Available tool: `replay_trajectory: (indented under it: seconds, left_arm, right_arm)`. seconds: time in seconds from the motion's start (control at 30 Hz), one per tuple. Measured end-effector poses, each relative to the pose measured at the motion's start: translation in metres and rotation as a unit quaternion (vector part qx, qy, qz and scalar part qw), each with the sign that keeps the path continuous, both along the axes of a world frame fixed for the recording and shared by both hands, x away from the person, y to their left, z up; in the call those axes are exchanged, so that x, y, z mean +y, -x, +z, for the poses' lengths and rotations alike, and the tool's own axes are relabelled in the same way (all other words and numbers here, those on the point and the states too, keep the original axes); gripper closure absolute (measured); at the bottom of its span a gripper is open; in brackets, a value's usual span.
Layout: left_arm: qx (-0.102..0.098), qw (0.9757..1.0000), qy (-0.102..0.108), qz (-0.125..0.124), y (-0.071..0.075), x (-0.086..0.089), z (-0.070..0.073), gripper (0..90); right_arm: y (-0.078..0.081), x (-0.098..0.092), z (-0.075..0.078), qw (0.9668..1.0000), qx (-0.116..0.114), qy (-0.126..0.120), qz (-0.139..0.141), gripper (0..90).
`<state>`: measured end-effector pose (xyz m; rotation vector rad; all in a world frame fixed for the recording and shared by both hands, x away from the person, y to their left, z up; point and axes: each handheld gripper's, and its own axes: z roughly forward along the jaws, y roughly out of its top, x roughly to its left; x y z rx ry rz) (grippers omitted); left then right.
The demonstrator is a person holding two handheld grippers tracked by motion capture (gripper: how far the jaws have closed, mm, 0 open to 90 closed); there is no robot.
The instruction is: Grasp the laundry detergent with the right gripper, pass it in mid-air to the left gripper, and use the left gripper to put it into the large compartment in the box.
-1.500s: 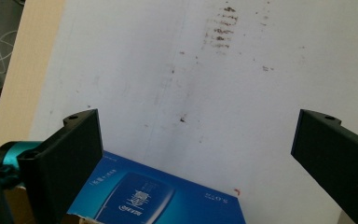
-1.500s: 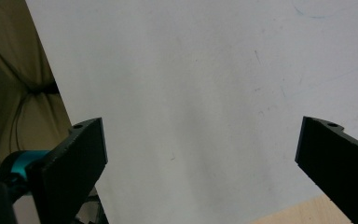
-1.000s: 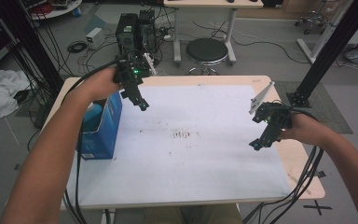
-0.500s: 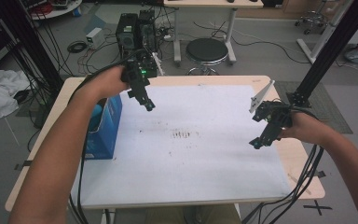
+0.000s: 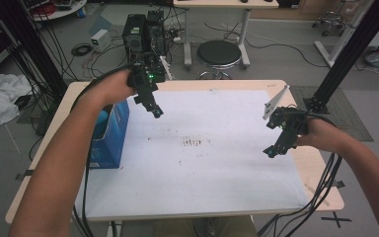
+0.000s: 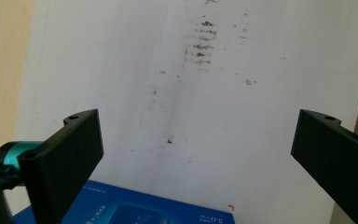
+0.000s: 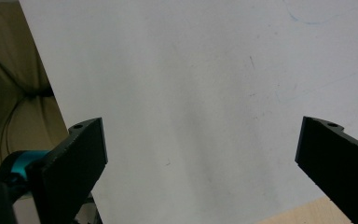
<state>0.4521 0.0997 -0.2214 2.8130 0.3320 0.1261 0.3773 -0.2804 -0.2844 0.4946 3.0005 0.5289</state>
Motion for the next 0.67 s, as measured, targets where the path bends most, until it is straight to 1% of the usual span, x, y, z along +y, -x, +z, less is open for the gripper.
replay_trajectory:
  seconds: [0.2, 0.3, 0.37, 0.67]
  left_arm:
    - [0.0, 1.0, 0.002, 0.002, 0.0012, 0.002, 0.0001, 2.2]
    - [0.0, 1.0, 0.0, -0.001, 0.0018, 0.0026, 0.0004, 2.2]
    - [0.001, 1.0, 0.002, 0.001, 0.0025, 0.003, 0.0003, 2.1]
    - [-0.001, 1.0, 0.003, -0.002, 0.004, 0.0031, 0.0015, 2.2]
  right_arm:
    - [0.0, -0.0005, 0.0, 1.0, -0.001, 0.0, 0.002, 1.1]
    - [0.0004, -0.0006, 0.0002, 1.0, -0.001, 0.0, 0.001, 1.1]
    - [0.001, -0.0001, 0.0003, 1.0, -0.002, -0.001, 0.0, 1.1]
    - [0.0027, 0.0001, 0.0013, 1.0, -0.003, 0.0, 0.002, 1.1]
